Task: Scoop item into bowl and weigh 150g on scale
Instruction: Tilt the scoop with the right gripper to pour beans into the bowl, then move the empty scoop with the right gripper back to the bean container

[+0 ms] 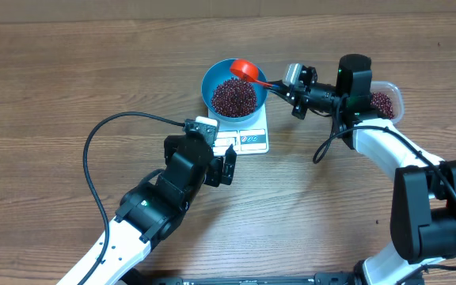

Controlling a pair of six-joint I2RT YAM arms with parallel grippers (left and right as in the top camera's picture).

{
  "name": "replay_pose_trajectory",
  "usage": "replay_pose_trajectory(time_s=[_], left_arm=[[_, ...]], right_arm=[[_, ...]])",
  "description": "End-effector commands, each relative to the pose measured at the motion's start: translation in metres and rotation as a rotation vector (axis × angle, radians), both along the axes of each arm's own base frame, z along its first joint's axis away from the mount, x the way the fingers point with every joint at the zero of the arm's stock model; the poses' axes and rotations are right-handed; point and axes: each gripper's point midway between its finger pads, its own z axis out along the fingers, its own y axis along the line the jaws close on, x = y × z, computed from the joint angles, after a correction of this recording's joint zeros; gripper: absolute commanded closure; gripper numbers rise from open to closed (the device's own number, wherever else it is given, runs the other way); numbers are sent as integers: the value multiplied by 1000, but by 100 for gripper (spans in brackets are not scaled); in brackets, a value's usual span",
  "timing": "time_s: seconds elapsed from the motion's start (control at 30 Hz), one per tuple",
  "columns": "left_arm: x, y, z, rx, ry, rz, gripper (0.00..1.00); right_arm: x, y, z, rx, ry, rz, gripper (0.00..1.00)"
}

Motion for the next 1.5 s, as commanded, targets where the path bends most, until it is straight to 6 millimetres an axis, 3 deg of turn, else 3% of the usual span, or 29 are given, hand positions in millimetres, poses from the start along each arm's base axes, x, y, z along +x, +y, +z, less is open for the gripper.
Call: replay_pose_trajectory(time_s=[0.0,0.73,1.13,1.3,1.47], left_arm=[[5,2,11,-21,-20,31,0],[4,3,8,-13,-10,31,0],[4,3,8,-12,-9,31,0],[4,3,8,-12,-8,31,0],[4,3,8,-11,-8,31,0]], right_arm=[[2,1,-1,-20,-38,2,96],[9,-3,-1,-36,-53,-40,96],[7,-8,48,2,-156,-64,96],[12,-27,69,58,-90,-165,96],[24,-64,71,108,51,-331,96]])
